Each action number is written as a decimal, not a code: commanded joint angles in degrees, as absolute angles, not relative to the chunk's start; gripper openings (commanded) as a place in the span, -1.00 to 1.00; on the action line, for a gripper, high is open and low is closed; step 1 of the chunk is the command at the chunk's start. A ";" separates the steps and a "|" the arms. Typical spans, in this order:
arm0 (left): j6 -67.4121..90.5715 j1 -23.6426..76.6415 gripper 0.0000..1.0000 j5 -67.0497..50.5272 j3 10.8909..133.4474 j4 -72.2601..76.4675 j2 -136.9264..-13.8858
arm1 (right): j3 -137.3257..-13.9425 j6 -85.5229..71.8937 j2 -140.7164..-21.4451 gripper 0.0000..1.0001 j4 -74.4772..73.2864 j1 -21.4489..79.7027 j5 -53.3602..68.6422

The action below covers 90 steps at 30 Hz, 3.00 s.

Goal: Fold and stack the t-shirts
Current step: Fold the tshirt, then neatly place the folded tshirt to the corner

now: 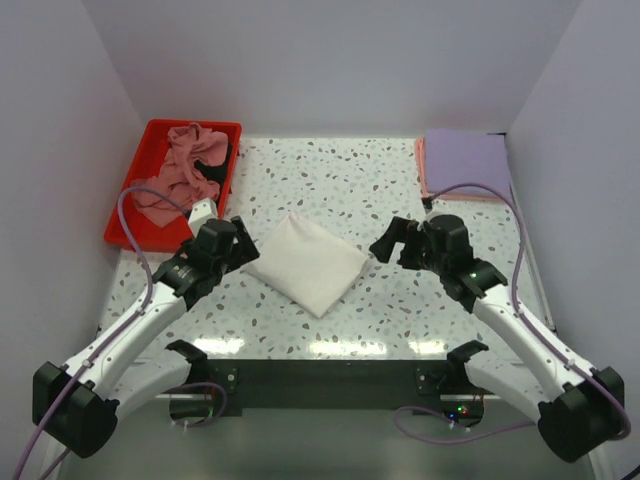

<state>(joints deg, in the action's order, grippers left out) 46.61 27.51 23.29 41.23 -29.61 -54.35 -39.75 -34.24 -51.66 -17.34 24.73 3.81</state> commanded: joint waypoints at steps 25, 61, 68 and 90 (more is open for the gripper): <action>49.66 27.33 1.00 25.66 40.69 -34.19 -50.54 | -40.43 -56.95 -86.92 0.50 -1.42 44.91 -8.88; 50.71 27.33 1.00 27.77 41.48 -36.47 -50.18 | -76.29 22.23 -103.54 -1.00 -8.53 35.08 -23.29; 51.42 27.33 1.00 28.39 42.36 -37.09 -51.59 | -80.85 27.68 -104.67 -1.00 -4.49 23.65 -22.58; 49.92 27.33 1.00 33.13 50.18 -37.71 -56.68 | -109.24 30.23 -122.78 -1.00 0.52 10.20 -36.39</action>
<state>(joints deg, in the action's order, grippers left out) 50.33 27.51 31.07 47.35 -38.70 -55.46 -104.27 27.31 -124.16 -3.86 10.26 -33.98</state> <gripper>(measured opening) 0.997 0.188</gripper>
